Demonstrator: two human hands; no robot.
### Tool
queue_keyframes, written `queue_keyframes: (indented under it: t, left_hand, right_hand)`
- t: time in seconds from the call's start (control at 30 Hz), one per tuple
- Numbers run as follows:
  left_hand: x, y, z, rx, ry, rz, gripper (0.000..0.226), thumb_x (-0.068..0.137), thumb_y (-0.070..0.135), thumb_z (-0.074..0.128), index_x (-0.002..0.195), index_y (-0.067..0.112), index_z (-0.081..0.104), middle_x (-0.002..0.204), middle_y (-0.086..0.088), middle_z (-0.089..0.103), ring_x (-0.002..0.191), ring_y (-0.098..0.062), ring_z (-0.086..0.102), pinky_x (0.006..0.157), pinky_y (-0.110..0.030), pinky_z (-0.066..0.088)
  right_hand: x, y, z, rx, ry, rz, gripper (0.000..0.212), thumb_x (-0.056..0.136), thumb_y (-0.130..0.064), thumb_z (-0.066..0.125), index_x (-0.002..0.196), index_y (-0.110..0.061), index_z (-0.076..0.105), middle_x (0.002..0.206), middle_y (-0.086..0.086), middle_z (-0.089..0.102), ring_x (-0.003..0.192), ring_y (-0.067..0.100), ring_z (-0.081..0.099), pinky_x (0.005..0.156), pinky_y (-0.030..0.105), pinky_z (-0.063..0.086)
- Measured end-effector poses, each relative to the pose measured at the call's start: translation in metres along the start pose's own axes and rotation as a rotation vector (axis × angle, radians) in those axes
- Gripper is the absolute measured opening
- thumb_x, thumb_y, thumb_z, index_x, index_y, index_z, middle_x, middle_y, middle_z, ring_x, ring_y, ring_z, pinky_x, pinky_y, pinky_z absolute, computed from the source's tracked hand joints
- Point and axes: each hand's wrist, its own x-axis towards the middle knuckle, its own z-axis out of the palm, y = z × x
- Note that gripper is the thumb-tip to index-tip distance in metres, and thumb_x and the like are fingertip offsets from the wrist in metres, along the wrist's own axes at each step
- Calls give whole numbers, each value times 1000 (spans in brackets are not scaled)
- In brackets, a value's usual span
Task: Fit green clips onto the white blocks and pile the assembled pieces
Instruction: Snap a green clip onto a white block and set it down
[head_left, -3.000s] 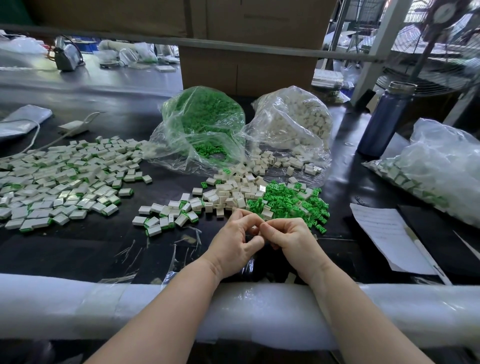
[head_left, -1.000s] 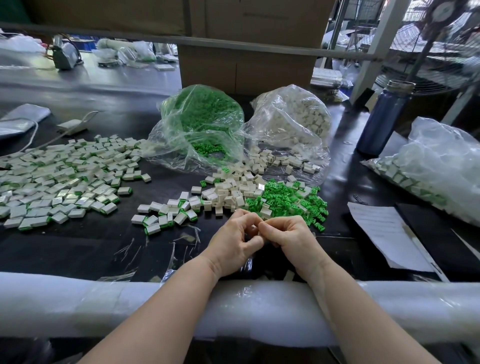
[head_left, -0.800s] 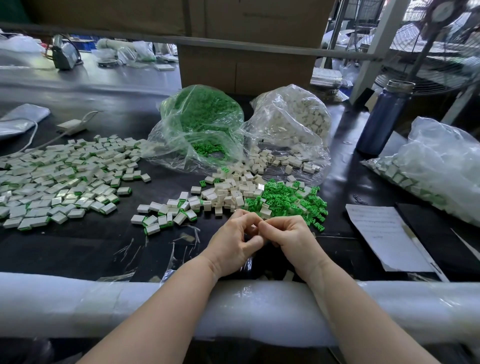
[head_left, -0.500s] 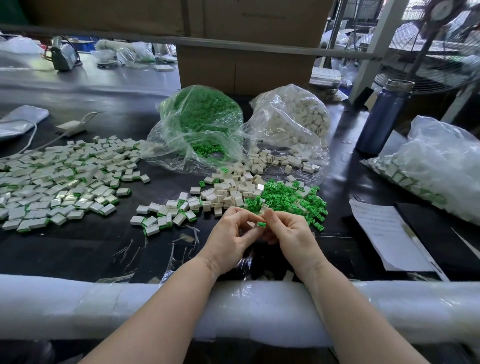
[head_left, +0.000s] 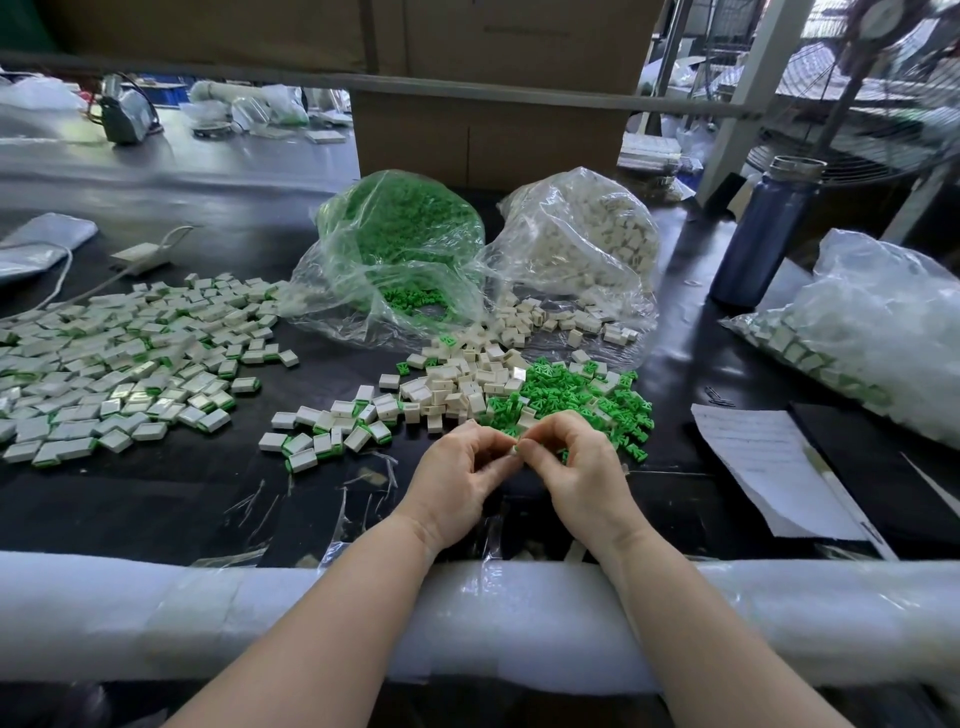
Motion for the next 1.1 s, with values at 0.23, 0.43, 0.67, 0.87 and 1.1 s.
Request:
queue_keyframes:
  t: [0.23, 0.43, 0.67, 0.87, 1.1]
  left_hand:
    - [1, -1, -1, 12, 144, -21, 15, 84, 12, 66, 98, 11, 67, 85, 5, 62, 80, -7, 58, 76, -10, 46]
    - [2, -5, -8, 86, 474, -52, 17, 86, 6, 61, 101, 14, 66, 92, -5, 64, 80, -16, 62, 76, -30, 55]
    - [6, -10, -19, 92, 787, -206, 28, 85, -3, 58, 113, -2, 61, 114, -8, 37, 97, -23, 52, 85, -6, 32]
    - [5, -11, -20, 217, 694, -350, 47, 85, 2, 59, 130, -4, 47, 134, -19, 27, 121, -33, 37, 105, -29, 32]
    - [2, -9, -15, 447, 589, -299, 45, 85, 7, 59, 129, 4, 51, 141, -14, 29, 131, -31, 24, 111, -35, 20]
  right_hand:
    - [0, 1, 0, 4, 74, 7, 12, 83, -13, 68, 74, -14, 60, 76, 0, 57, 66, 5, 49, 62, 12, 39]
    - [1, 4, -1, -45, 124, 43, 16, 81, -17, 71, 69, -16, 60, 71, -7, 54, 64, 6, 48, 65, 24, 42]
    - [2, 6, -2, -96, 184, 57, 16, 81, -19, 71, 68, -16, 62, 72, -8, 53, 66, 9, 50, 69, 29, 45]
    - [2, 8, -2, -195, 214, 65, 18, 82, -23, 70, 68, -18, 59, 70, -13, 48, 65, 8, 46, 64, 25, 35]
    - [1, 9, -2, -280, 147, 98, 7, 83, -16, 68, 78, -12, 66, 88, 0, 60, 103, 19, 51, 71, 11, 24]
